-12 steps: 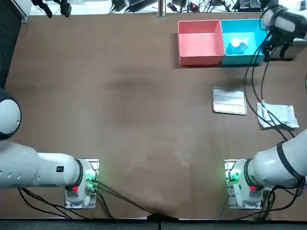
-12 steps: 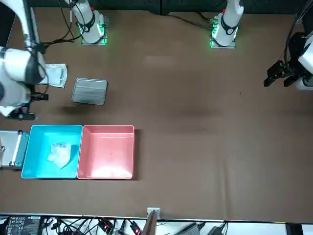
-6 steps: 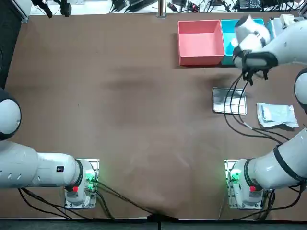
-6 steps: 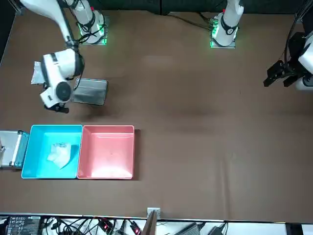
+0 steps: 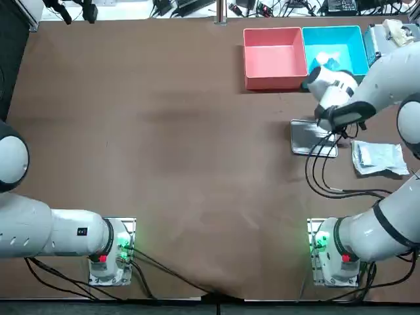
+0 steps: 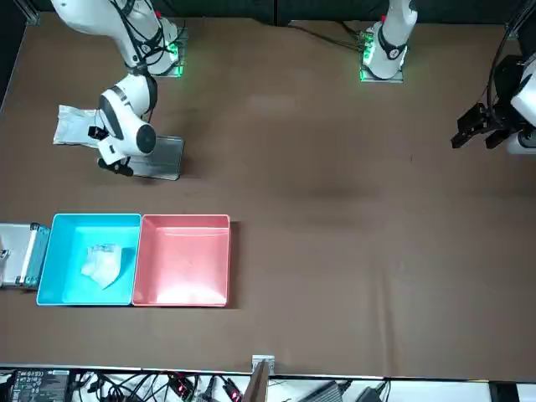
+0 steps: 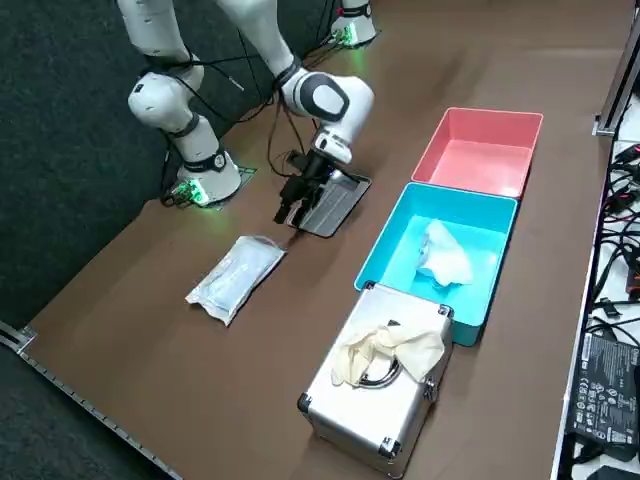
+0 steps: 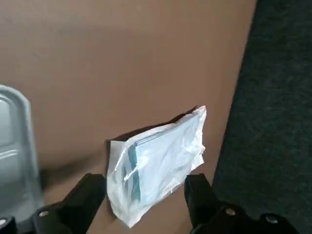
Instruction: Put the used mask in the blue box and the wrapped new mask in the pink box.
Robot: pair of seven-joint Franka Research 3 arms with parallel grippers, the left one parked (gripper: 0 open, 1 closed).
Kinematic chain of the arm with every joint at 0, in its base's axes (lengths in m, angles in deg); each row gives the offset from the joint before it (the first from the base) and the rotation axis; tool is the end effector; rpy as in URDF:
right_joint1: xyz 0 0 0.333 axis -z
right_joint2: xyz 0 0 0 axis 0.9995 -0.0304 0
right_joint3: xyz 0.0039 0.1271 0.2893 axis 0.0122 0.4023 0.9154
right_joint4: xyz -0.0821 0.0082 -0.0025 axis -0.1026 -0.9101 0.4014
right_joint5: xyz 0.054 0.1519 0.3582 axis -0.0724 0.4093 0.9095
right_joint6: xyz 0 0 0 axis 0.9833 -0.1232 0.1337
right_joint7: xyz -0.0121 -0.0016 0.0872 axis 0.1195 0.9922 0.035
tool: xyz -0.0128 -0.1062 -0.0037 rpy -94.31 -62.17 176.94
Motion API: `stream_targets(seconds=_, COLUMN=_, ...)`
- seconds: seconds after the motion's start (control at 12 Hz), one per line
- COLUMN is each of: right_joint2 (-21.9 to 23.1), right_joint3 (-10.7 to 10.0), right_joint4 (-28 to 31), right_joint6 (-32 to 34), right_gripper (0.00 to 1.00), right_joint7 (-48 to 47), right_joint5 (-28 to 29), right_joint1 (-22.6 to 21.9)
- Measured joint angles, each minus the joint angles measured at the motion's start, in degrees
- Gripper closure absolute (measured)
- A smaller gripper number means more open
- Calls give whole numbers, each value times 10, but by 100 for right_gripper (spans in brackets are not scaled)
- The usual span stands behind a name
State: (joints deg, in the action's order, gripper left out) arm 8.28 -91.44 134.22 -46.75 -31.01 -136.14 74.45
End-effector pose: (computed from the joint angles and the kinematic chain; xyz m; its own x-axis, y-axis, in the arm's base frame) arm 0.4198 0.0045 0.1783 0.9600 -0.1962 -0.1996 0.0434 -0.6002 0.7987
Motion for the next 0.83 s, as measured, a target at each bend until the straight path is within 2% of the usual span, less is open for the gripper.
stream_targets(seconds=0.25, right_joint2=-32, right_joint3=0, right_joint4=31, right_joint6=-6, right_gripper=0, right_joint7=-95, right_joint5=-58, right_joint1=-11)
stream_targets(seconds=0.42, right_joint2=-64, right_joint3=0, right_joint4=35, right_joint6=-6, right_gripper=0, right_joint7=-129, right_joint5=-72, right_joint1=-23)
stream_targets(seconds=0.83, right_joint2=-74, right_joint3=-2, right_joint4=36, right_joint6=7, right_gripper=1, right_joint7=-146, right_joint5=-90, right_joint1=-28)
